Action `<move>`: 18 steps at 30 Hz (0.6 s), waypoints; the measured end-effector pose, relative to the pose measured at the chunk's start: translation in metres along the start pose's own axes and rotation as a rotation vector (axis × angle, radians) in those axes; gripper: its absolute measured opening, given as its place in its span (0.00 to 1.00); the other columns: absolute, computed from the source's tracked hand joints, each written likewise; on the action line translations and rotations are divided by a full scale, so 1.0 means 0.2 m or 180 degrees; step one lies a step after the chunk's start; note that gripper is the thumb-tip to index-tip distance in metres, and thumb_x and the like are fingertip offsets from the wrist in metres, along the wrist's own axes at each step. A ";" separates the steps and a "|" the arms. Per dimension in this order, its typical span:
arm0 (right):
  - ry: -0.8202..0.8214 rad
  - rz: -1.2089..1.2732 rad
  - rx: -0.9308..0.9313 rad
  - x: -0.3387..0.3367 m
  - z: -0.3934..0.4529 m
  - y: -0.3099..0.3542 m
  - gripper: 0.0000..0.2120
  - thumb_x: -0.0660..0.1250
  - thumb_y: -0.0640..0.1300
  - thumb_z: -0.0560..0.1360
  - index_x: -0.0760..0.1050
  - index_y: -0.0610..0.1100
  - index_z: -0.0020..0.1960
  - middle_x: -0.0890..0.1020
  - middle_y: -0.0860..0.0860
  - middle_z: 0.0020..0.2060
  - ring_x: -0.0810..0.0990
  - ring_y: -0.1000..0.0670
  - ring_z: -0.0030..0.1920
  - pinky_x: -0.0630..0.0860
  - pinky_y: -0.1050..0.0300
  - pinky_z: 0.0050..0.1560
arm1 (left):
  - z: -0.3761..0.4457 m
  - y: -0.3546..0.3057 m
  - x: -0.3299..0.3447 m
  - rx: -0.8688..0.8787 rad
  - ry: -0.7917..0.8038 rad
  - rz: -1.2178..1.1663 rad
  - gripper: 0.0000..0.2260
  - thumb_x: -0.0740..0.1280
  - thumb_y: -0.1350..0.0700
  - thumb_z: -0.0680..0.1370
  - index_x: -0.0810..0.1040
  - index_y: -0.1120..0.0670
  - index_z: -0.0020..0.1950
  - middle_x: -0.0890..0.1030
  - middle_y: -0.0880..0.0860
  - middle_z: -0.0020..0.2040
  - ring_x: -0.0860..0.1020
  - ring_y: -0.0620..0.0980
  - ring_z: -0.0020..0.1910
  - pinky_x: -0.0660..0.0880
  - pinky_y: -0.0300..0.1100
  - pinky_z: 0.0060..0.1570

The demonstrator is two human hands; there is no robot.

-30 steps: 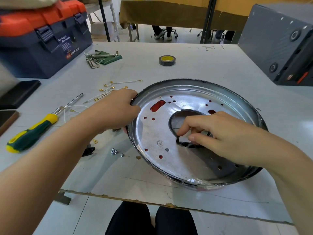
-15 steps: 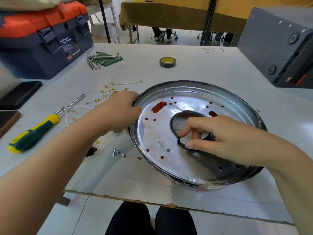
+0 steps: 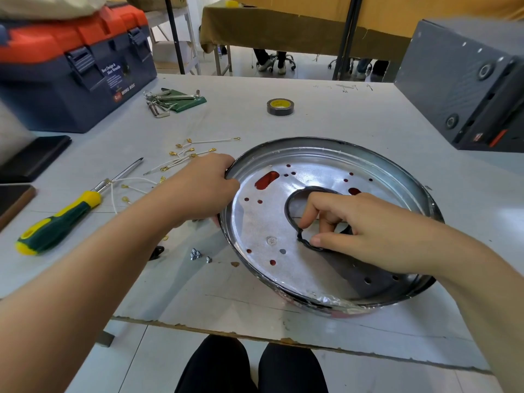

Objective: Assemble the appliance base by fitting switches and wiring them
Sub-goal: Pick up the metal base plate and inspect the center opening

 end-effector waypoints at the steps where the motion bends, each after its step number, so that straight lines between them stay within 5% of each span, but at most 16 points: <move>1: 0.0012 -0.0022 0.0003 0.00 0.00 0.00 0.05 0.64 0.48 0.77 0.69 0.58 0.46 0.79 0.55 0.35 0.73 0.65 0.31 0.67 0.74 0.37 | 0.00 0.00 0.00 0.0001 -0.0019 0.0005 0.07 0.57 0.61 0.78 0.72 0.56 0.42 0.73 0.54 0.36 0.70 0.51 0.31 0.66 0.40 0.28; 14: -0.0006 0.0066 0.0067 0.01 0.02 -0.03 0.04 0.65 0.50 0.76 0.70 0.58 0.47 0.79 0.53 0.35 0.72 0.60 0.30 0.68 0.71 0.34 | 0.01 0.00 0.00 0.0070 -0.0189 -0.0001 0.06 0.57 0.61 0.77 0.72 0.59 0.43 0.71 0.53 0.34 0.69 0.50 0.31 0.63 0.40 0.28; 18: -0.0064 0.0085 0.0049 0.00 0.02 -0.02 0.04 0.66 0.50 0.75 0.72 0.57 0.47 0.79 0.59 0.36 0.74 0.58 0.34 0.69 0.71 0.36 | -0.02 0.03 -0.03 0.0032 -0.0076 -0.0388 0.08 0.60 0.52 0.79 0.76 0.54 0.48 0.77 0.52 0.33 0.75 0.48 0.24 0.72 0.40 0.25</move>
Point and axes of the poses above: each hand's wrist, its own z-axis towards the middle knuckle, its own x-axis out of the palm, y = z × x, the point moved 7 cm from there along z, towards the middle knuckle
